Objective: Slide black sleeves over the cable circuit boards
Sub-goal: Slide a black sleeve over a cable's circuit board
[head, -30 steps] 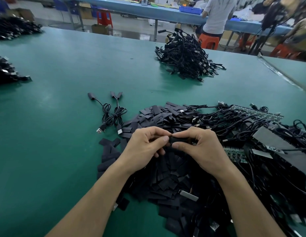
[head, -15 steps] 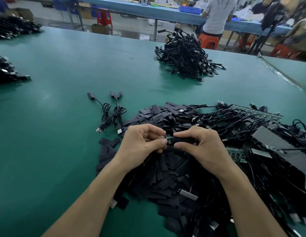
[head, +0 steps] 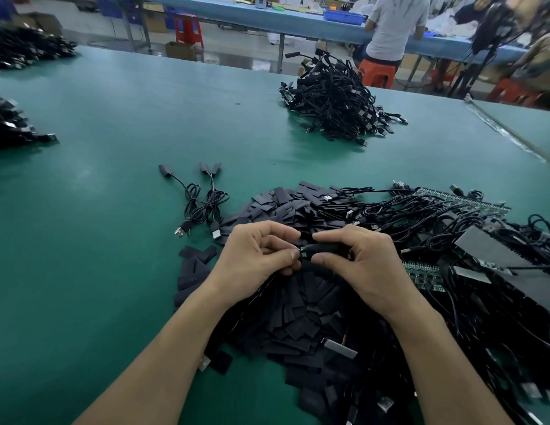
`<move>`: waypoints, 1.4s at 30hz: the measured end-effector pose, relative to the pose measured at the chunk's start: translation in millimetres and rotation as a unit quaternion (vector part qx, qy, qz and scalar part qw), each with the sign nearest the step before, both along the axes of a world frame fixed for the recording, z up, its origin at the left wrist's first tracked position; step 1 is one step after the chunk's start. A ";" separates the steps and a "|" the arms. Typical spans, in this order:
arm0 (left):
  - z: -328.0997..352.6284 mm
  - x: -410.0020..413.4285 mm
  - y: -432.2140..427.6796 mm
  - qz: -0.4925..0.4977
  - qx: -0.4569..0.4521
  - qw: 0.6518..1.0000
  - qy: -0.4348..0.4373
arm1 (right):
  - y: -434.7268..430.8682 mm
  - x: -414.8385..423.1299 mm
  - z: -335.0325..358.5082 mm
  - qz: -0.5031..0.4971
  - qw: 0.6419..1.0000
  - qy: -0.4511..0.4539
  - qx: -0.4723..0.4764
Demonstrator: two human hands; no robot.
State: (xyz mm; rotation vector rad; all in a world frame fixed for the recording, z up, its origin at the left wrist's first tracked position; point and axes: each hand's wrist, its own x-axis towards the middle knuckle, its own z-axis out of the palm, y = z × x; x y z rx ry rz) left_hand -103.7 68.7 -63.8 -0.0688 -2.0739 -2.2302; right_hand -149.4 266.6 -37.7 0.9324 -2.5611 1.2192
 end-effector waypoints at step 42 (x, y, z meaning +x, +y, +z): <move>5.5 1.1 -6.0 -0.021 0.009 0.999 -0.045 | 1.0 0.5 -2.3 0.051 0.996 0.065 0.025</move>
